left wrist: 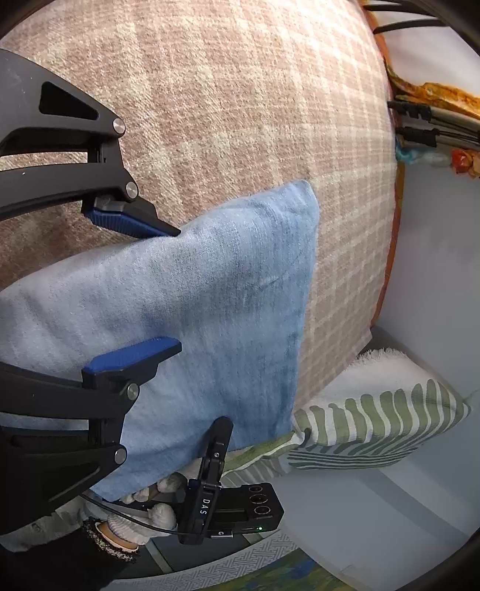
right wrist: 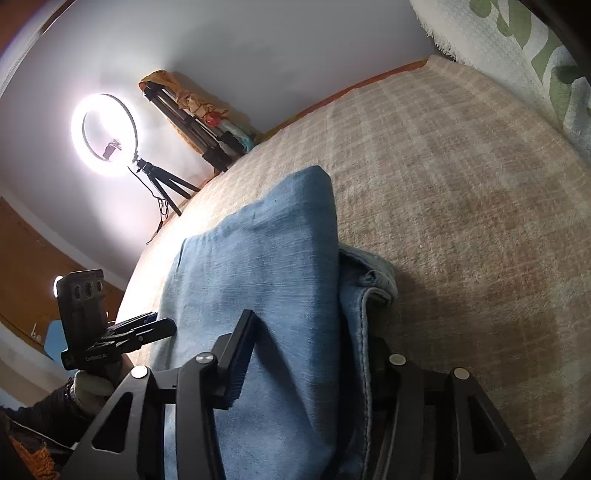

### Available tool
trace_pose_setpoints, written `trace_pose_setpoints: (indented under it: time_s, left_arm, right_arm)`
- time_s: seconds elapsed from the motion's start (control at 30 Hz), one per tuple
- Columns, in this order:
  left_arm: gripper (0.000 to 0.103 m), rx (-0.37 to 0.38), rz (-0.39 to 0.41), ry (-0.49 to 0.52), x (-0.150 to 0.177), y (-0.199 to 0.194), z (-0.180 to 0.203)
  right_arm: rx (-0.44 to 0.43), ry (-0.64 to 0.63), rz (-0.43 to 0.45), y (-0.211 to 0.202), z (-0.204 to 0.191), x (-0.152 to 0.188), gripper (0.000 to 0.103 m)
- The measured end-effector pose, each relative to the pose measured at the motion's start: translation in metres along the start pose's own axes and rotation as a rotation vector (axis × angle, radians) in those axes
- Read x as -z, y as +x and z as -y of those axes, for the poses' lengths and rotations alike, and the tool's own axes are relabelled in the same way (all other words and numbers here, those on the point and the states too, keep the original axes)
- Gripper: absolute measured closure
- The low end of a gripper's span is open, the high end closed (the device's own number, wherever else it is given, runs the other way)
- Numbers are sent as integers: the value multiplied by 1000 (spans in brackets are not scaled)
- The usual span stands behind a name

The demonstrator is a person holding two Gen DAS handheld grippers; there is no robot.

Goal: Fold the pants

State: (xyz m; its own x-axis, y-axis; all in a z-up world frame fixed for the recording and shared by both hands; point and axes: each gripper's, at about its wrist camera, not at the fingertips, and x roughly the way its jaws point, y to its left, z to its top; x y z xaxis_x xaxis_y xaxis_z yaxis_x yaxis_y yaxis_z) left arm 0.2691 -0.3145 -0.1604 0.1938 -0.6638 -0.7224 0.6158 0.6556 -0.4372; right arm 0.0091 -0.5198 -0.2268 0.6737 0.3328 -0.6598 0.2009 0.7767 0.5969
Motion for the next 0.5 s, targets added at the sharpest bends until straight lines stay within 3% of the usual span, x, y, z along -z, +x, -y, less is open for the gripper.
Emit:
trace_pose_setpoints:
  time_s: [0.13, 0.17, 0.23, 0.37, 0.5]
  left_arm:
    - [70, 13, 18, 6, -2, 0, 3]
    - [79, 17, 23, 8, -3, -1, 4]
    - [85, 28, 37, 15, -6, -4, 7]
    - [88, 42, 57, 15, -11, -15, 9]
    - [89, 41, 96, 10, -15, -30, 7]
  right_arm:
    - [27, -32, 13, -2, -9, 1, 64]
    - [41, -43, 17, -4, -11, 2, 67]
    - [63, -62, 28, -7, -18, 1, 76]
    - [88, -95, 79, -21, -35, -3, 87]
    - [89, -158, 129, -36, -66, -13, 91]
